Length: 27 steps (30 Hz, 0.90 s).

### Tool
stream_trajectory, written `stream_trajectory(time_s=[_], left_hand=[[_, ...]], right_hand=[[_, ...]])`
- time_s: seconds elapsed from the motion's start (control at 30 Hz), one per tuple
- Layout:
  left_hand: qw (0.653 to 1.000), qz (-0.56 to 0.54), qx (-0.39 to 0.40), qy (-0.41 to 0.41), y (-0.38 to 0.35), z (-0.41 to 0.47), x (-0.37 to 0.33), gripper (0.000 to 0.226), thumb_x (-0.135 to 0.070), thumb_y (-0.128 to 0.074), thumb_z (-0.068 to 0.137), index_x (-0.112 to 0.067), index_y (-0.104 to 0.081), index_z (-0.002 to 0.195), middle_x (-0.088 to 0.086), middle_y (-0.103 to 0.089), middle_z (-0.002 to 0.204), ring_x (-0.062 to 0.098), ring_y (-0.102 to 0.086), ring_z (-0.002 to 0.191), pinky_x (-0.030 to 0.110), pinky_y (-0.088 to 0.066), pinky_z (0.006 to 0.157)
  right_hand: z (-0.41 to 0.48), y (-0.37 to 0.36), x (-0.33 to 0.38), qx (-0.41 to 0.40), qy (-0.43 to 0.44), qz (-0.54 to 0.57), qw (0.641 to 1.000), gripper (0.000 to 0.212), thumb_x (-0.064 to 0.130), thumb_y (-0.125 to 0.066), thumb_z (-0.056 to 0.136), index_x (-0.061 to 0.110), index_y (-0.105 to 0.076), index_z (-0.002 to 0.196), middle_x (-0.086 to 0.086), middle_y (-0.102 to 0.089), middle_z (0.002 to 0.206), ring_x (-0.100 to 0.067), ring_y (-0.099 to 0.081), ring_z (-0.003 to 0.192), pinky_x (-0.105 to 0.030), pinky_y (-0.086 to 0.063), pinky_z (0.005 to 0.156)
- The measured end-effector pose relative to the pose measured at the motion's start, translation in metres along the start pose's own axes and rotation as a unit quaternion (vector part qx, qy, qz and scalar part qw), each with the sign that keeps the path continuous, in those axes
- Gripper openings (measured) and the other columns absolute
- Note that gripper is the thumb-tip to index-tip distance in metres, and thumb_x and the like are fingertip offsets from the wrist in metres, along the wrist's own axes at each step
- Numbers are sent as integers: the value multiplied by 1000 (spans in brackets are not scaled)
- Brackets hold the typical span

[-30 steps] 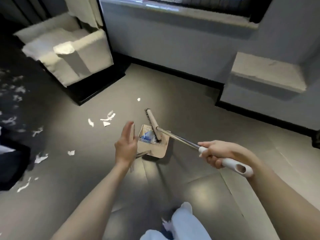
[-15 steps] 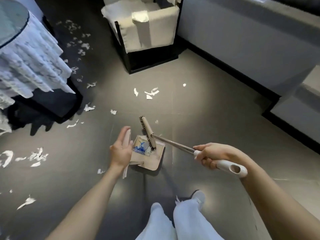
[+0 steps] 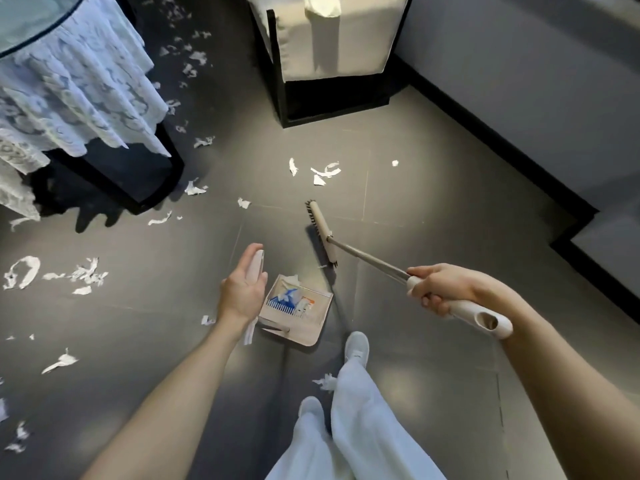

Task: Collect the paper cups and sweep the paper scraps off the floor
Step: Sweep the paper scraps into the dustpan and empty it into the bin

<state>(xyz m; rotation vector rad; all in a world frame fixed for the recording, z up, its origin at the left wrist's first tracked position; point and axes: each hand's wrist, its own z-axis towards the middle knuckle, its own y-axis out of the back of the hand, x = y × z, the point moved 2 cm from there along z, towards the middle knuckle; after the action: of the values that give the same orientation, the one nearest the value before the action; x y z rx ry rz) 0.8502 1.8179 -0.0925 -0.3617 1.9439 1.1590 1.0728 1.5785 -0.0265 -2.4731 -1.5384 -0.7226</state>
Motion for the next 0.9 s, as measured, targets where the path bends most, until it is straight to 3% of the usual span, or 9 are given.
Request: stream_trajectory(time_s=[0.23, 0.47, 0.57, 0.63, 0.73, 0.9], left_hand=[[1000, 13, 1, 16, -38, 55, -33, 47, -17, -56, 91, -54, -45, 117, 4, -62, 80, 28, -60, 70, 37, -53, 67], [999, 44, 11, 23, -49, 101, -55, 49, -17, -56, 92, -58, -44, 116, 1, -62, 82, 18, -58, 67, 22, -43, 56], [998, 56, 6, 29, -48, 99, -54, 49, -17, -58, 90, -59, -45, 112, 3, -62, 78, 10, -53, 58, 9, -39, 51], [998, 56, 0, 33, -50, 98, -54, 48, -17, -59, 90, -59, -46, 110, 3, -61, 75, 8, -51, 55, 8, -38, 49], [999, 42, -8, 29, -53, 105, -60, 47, -17, -59, 90, -57, -46, 111, -5, -58, 70, 7, -52, 57, 15, -42, 56], [1000, 11, -5, 12, -61, 121, -72, 46, -14, -58, 89, -50, -50, 116, 1, -63, 82, 25, -57, 70, 31, -45, 68]], right_hand=[[78, 42, 67, -17, 22, -117, 993, 46, -6, -45, 90, 11, -48, 132, -3, -38, 54, -8, -33, 30, -13, -33, 34], [165, 67, 111, -4, 19, -253, 967, 38, -1, -48, 87, 11, -52, 123, -8, -48, 60, -14, -43, 35, -20, -39, 39], [178, 62, 113, 31, 9, -323, 946, 33, 3, -49, 86, 9, -51, 118, -9, -51, 61, -21, -48, 47, -29, -43, 50], [178, 56, 112, 59, -5, -343, 937, 33, 5, -49, 86, 10, -49, 119, -9, -52, 60, -22, -48, 49, -30, -42, 52], [164, 44, 105, 103, -38, -337, 935, 47, 1, -41, 85, 12, -45, 130, -7, -48, 58, -15, -46, 39, -21, -39, 44], [120, 42, 99, 154, -120, -178, 964, 53, -3, -35, 87, 20, -40, 136, 1, -37, 54, -5, -34, 39, -13, -30, 35]])
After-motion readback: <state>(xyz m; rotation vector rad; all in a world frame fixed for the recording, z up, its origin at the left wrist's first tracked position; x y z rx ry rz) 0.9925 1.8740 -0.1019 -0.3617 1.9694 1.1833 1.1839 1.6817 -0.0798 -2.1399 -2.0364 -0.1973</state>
